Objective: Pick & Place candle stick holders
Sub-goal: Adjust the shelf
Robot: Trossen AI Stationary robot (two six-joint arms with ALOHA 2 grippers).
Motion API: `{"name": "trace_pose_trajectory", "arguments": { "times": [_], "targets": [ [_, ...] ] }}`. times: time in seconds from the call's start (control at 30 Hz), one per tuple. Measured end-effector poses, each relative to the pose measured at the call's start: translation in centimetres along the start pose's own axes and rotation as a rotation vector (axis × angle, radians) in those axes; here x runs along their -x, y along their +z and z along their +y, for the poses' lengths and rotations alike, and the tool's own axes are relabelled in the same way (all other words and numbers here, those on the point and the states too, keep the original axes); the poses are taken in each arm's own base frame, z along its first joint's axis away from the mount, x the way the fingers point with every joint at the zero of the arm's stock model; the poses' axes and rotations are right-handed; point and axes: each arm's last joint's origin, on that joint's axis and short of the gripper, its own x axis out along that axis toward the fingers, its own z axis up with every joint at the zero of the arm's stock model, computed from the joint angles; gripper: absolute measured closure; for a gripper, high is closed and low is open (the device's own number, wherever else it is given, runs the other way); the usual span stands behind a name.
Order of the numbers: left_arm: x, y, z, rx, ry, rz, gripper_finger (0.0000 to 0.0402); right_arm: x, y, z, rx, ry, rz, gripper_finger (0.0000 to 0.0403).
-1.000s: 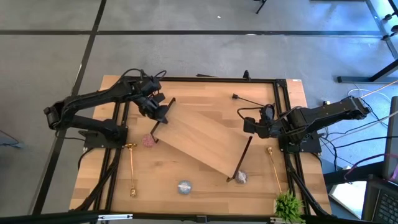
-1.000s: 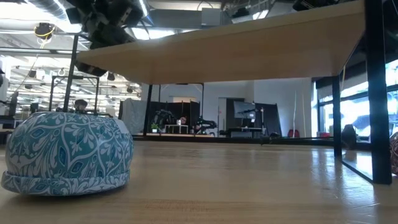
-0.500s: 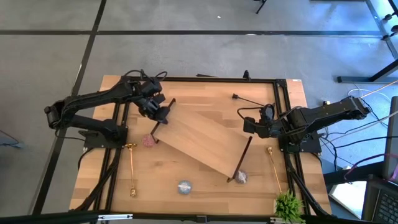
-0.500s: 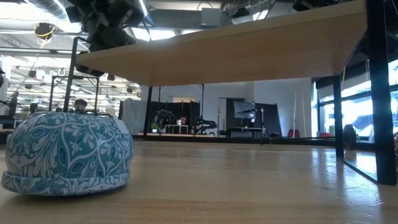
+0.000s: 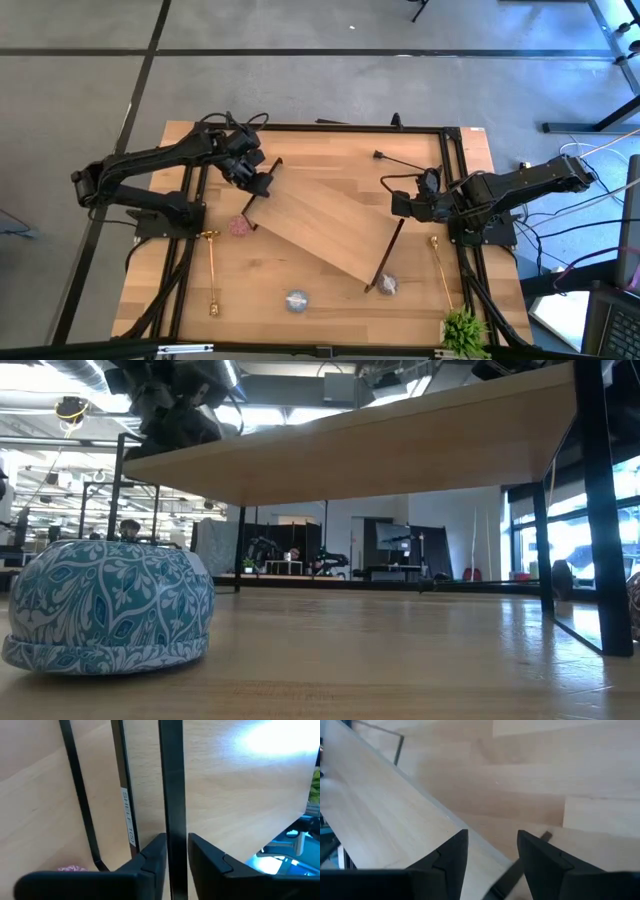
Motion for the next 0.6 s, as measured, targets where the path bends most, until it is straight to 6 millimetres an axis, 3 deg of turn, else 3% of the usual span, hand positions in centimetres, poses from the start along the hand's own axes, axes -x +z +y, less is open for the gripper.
{"name": "trace_pose_trajectory", "arguments": {
  "times": [0.37,0.6],
  "targets": [
    [0.8,0.9,1.0,-0.011,-0.006,-0.037,0.0295,0.1,-0.3,-0.2,0.010,-0.020,0.088,0.0229],
    [1.2,1.4,1.6,-0.030,0.000,-0.063,0.0292,0.7,0.3,-1.0,-0.035,-0.054,-0.004,0.0229]
  ]
}}
